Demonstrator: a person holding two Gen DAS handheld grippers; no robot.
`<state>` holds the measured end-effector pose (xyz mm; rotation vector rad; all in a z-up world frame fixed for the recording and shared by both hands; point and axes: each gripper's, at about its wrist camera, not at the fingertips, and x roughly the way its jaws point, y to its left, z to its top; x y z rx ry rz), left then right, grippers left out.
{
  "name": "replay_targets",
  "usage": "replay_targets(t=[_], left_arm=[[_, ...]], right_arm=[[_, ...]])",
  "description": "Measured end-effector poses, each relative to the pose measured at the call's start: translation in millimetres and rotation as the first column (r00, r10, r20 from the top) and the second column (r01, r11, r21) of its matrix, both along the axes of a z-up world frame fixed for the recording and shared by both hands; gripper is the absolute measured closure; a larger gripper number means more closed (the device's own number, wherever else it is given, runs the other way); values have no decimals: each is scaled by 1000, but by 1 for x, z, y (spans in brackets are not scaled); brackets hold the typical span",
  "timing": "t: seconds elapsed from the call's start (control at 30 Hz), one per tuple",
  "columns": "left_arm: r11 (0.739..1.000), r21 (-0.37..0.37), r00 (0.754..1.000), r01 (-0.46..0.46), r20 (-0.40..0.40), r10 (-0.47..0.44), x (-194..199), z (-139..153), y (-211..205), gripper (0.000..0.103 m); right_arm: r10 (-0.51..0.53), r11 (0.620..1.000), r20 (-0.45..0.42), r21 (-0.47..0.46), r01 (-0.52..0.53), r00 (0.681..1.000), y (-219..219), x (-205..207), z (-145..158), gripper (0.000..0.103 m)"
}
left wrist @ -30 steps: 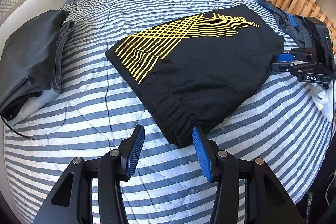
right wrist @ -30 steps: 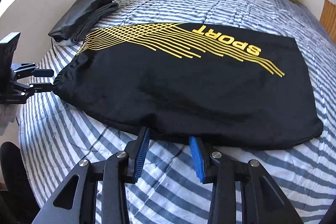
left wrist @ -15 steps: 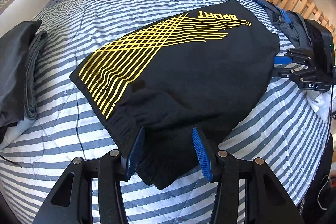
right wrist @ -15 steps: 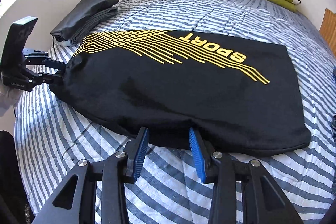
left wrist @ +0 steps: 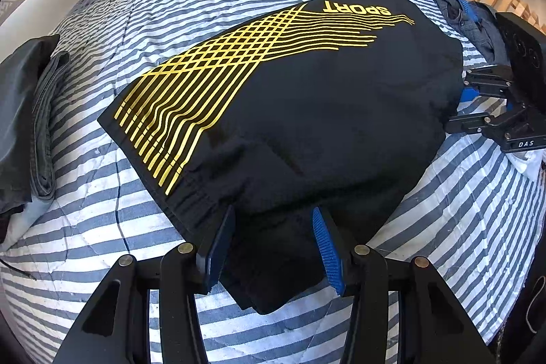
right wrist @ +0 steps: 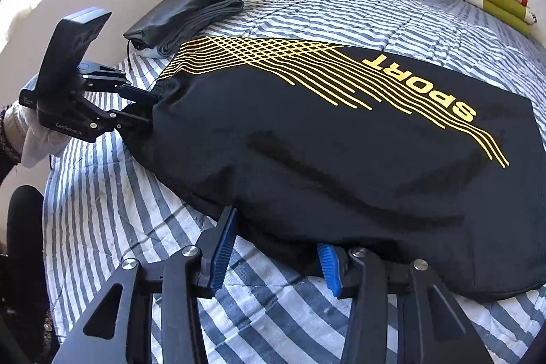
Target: Fold large clothes
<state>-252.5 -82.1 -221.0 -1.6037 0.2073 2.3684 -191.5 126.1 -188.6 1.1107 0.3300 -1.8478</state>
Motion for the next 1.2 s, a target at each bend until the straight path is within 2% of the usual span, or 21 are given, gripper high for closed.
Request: replay_targets(t=[0.07, 0.2, 0.23, 0.3, 0.43, 0.5, 0.6, 0.67, 0.77, 0.87, 0.97, 1.07, 1.17, 1.2], left_arm=[[1000, -1, 1000, -1, 1, 1, -1, 0, -2, 52], [1000, 5, 1000, -13, 2, 13, 0, 1, -4, 52], [1000, 3, 1000, -15, -1, 15, 1, 2, -5, 52], [1000, 0, 1000, -19, 1, 19, 4, 4, -7, 52], [999, -25, 999, -40, -5, 40, 12, 12, -16, 52], [997, -18, 997, -72, -28, 71, 19, 22, -27, 52], [987, 47, 986, -153, -58, 155, 34, 39, -54, 52], [974, 90, 975, -208, -56, 214, 41, 42, -72, 52], [952, 154, 963, -266, -5, 270, 45, 31, -88, 51], [941, 204, 962, -270, 24, 271, 47, 21, -83, 50], [942, 216, 966, -255, 24, 256, 47, 15, -72, 48], [955, 168, 969, -245, 9, 247, 45, 15, -63, 48], [966, 127, 972, -225, -45, 232, 49, 26, -58, 48], [969, 117, 973, -216, -60, 224, 52, 30, -56, 48]], right_arm=[[20, 1000, 5, 3, -20, 1000, 5, 5, 3, 74], [9, 1000, 38, 1, -9, 999, 20, 7, 6, 95], [0, 1000, 43, -3, 0, 999, 23, 7, 7, 96], [-10, 1000, 57, -8, 11, 998, 26, 7, 7, 96], [3, 998, 26, 64, -4, 1000, 20, 16, -1, 96], [-26, 997, 42, 76, 23, 999, 22, 15, 2, 95], [-69, 997, 67, 48, 66, 995, 37, 15, 15, 94], [-108, 994, 52, 10, 107, 993, 50, 21, 28, 94], [-148, 989, -1, -29, 148, 989, 58, 28, 45, 93], [-184, 983, -28, 17, 185, 982, 41, 22, 40, 93], [-198, 976, -38, 84, 201, 979, 19, 12, 23, 94], [-193, 969, -45, 148, 197, 980, 7, 7, 5, 93], [-205, 969, -36, 134, 208, 978, 14, 10, 13, 93], [-221, 969, -22, 104, 222, 975, 24, 9, 20, 87]])
